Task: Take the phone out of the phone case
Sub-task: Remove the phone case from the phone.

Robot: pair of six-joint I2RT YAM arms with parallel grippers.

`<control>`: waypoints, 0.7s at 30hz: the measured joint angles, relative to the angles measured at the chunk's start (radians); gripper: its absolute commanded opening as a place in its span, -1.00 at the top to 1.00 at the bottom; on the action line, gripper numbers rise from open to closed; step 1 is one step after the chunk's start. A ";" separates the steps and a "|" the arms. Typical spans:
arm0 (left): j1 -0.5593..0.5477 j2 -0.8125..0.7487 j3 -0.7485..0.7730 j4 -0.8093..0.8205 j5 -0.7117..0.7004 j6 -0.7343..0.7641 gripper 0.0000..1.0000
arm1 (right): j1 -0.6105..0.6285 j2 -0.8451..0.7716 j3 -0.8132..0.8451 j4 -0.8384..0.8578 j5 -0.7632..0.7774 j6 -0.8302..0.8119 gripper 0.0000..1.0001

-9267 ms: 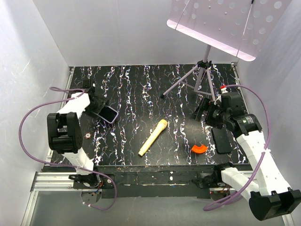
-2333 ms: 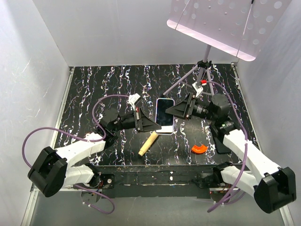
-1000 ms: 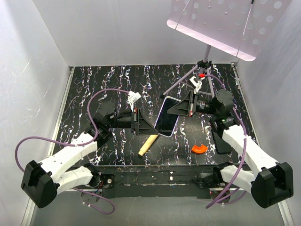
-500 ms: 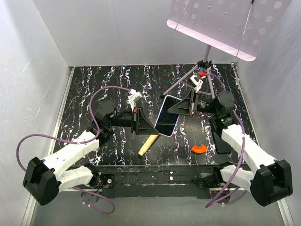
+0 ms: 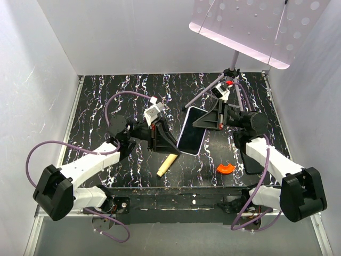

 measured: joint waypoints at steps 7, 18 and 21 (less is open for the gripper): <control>-0.008 0.011 0.107 -0.151 0.084 0.229 1.00 | 0.002 0.011 0.000 0.018 0.024 0.126 0.97; 0.031 0.109 0.138 -0.422 -0.183 0.297 0.32 | 0.044 -0.032 0.006 0.002 0.077 0.099 0.97; 0.019 0.093 0.002 -0.430 -0.277 0.249 -0.02 | 0.040 -0.100 0.006 -0.030 0.064 -0.009 0.97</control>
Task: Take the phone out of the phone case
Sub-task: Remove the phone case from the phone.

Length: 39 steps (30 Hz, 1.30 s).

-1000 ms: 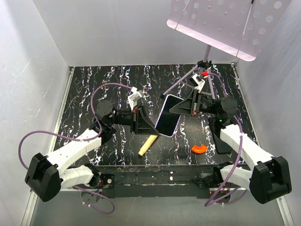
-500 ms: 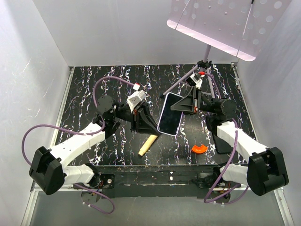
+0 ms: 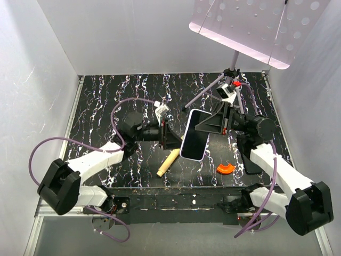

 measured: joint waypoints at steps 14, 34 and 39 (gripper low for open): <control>-0.050 -0.365 -0.119 0.104 -0.090 -0.128 0.03 | -0.032 -0.024 0.000 -0.251 0.034 -0.251 0.97; -0.053 -0.282 -0.106 0.232 -0.068 -0.176 0.59 | -0.040 0.111 -0.035 -0.003 0.065 0.007 0.97; -0.051 -0.272 -0.094 0.193 -0.065 -0.159 0.65 | -0.043 0.155 -0.048 0.019 0.062 0.080 0.97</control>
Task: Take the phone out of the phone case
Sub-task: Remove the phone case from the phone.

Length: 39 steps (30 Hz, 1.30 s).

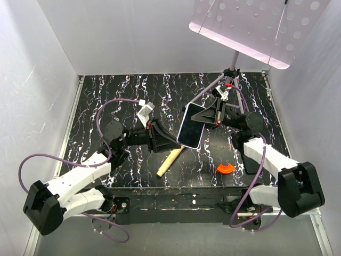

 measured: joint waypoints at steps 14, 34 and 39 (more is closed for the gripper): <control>-0.017 0.014 0.027 -0.033 0.023 -0.032 0.90 | -0.013 -0.124 0.014 -0.037 -0.003 -0.164 0.97; 0.041 0.117 0.094 -0.238 -0.047 -0.141 0.79 | -0.034 -0.067 0.047 -0.056 0.064 -0.193 0.97; 0.042 0.130 0.043 -0.088 -0.070 -0.228 0.59 | -0.023 -0.074 0.047 -0.086 0.117 -0.276 0.97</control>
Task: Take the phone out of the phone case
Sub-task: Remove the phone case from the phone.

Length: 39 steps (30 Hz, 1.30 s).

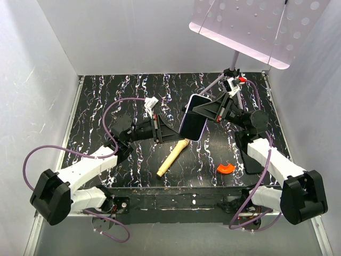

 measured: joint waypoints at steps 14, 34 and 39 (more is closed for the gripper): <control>-0.033 0.042 -0.055 0.129 -0.078 -0.135 0.67 | 0.134 0.005 0.000 -0.090 0.229 -0.152 0.97; -0.081 -0.053 -0.138 0.111 -0.342 -0.124 0.67 | 0.261 -0.047 -0.055 -0.113 0.506 -0.268 0.97; -0.069 0.045 -0.140 0.316 -0.315 -0.179 1.00 | 0.252 -0.063 -0.059 -0.127 0.566 -0.286 0.97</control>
